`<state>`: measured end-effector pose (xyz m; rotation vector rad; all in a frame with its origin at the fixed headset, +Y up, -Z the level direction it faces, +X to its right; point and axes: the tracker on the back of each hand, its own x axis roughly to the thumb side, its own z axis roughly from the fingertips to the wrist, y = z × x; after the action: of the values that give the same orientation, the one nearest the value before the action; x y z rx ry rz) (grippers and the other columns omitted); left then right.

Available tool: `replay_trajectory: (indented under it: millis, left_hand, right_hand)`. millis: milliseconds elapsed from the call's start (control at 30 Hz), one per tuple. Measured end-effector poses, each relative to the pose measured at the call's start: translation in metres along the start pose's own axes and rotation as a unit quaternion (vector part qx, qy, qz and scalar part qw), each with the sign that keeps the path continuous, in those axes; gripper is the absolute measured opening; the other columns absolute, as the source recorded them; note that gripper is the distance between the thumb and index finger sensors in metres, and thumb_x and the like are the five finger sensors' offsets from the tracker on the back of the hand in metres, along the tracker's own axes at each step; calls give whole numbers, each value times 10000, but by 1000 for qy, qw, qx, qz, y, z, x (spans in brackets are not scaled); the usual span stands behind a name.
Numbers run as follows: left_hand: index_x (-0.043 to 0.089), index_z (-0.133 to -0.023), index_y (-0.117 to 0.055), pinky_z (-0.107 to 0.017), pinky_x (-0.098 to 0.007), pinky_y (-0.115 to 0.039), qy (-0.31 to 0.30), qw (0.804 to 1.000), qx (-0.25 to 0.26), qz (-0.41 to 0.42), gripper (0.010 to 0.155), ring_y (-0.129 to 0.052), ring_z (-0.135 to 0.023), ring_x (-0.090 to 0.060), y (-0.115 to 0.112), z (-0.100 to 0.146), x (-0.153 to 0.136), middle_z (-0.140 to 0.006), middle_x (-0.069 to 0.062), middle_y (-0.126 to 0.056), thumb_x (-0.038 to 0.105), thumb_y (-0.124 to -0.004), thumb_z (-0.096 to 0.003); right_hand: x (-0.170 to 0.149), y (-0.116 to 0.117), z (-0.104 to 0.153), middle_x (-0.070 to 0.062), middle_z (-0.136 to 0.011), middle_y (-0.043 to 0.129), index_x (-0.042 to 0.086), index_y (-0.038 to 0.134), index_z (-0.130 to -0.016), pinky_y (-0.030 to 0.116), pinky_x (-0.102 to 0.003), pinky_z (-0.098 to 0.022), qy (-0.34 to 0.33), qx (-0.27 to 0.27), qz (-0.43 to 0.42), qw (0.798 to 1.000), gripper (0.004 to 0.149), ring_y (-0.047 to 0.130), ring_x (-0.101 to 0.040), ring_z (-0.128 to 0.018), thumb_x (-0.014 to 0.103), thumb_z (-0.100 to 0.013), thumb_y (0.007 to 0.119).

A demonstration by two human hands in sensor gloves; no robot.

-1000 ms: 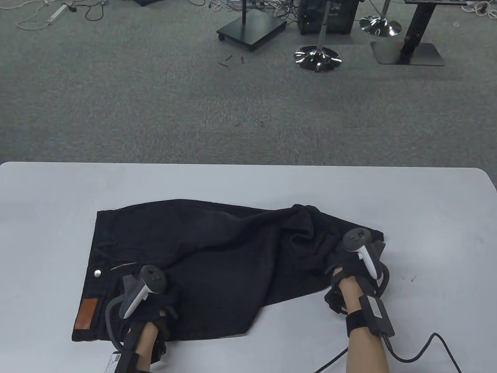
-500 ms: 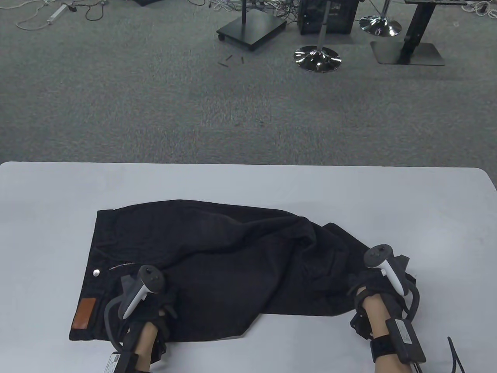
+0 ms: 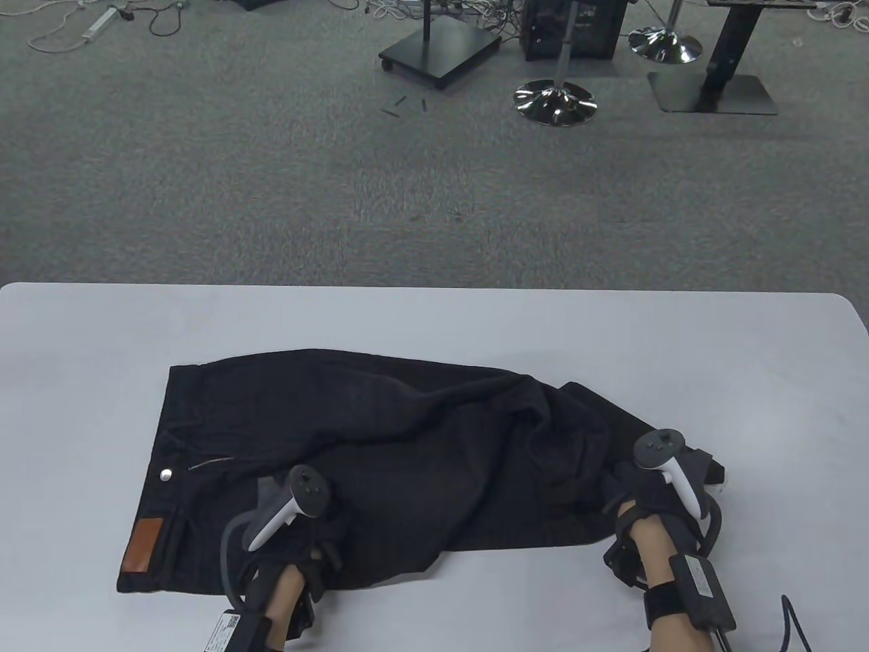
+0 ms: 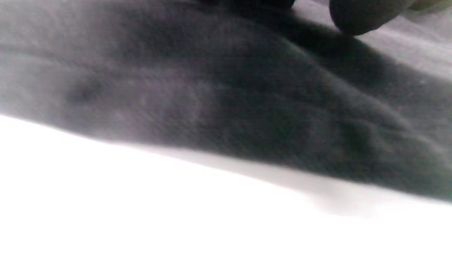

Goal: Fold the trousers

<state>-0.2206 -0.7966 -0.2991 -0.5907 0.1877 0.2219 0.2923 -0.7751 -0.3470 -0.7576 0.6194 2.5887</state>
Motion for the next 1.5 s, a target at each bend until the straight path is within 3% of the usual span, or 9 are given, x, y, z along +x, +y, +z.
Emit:
replay_trajectory:
  millis: [200,533,667,733,933,1067,1167,1333,1500]
  left_hand:
    - [401,-1178,-305,-834,-635,-237,11,998,18,52,762,-134,-1206,-264,7,-2,-25,-1236,148,-179,677,-608,-536]
    - [360,-1184,-379,-834,-659,-344,25,999,9,45,766,-214,-1217,-312,10,6,-20,-1246,105,-256,690,-607,-532]
    - [378,-1183,-312,-835,-656,-291,25,999,11,32,774,-158,-1212,-298,7,2,-21,-1242,122,-190,695,-595,-536]
    - [373,-1184,-313,-835,-656,-294,24,999,11,32,775,-162,-1213,-300,7,2,-21,-1242,119,-191,695,-594,-537]
    - [374,-1182,-320,-834,-657,-287,22,999,15,37,773,-160,-1211,-299,6,3,-21,-1241,121,-196,691,-599,-535]
    - [373,-1182,-320,-834,-657,-287,22,999,15,37,773,-161,-1212,-297,7,3,-21,-1241,121,-198,690,-600,-535]
    - [374,-1182,-319,-834,-658,-289,22,999,14,35,775,-162,-1212,-298,7,3,-21,-1241,123,-197,691,-600,-533]
    - [376,-1181,-318,-834,-657,-289,22,999,15,34,772,-161,-1212,-297,7,4,-21,-1241,122,-194,690,-600,-534]
    - [377,-1181,-316,-834,-657,-283,22,999,14,37,773,-154,-1212,-296,7,4,-21,-1240,124,-190,690,-599,-534]
  right_hand:
    - [-25,-15,8,-44,-1114,544,239,604,-1020,430,-624,-758,96,-25,62,993,615,576,-351,-1047,562,-500,659]
    - [-23,-25,24,-88,-1035,731,209,615,-1014,556,-600,-715,136,106,144,974,640,792,-363,-915,612,-518,602]
    - [-6,-29,27,-64,-1071,671,242,565,-1028,529,-605,-725,37,11,73,997,645,715,-354,-973,612,-501,611]
    - [3,-25,28,-66,-1042,725,241,579,-1024,585,-587,-699,-21,20,-22,999,642,766,-346,-939,617,-505,604]
    - [22,-7,23,-71,-974,798,208,503,-1038,603,-580,-686,-72,123,-193,971,691,807,-346,-883,619,-501,646]
    - [37,-3,21,-76,-1013,742,209,435,-1055,541,-602,-707,-119,147,-330,925,778,725,-376,-936,691,-476,631]
    - [51,-3,19,-69,-1021,703,207,388,-1056,482,-616,-729,-148,171,-335,915,761,669,-378,-955,579,-500,750]
    - [80,-10,19,-81,-854,884,170,602,-1003,575,-612,-686,-173,128,-322,922,540,830,-357,-819,309,-517,791]
    - [109,-53,39,-68,-809,904,203,667,-984,558,-617,-691,-229,14,-289,929,479,822,-356,-809,266,-521,773]
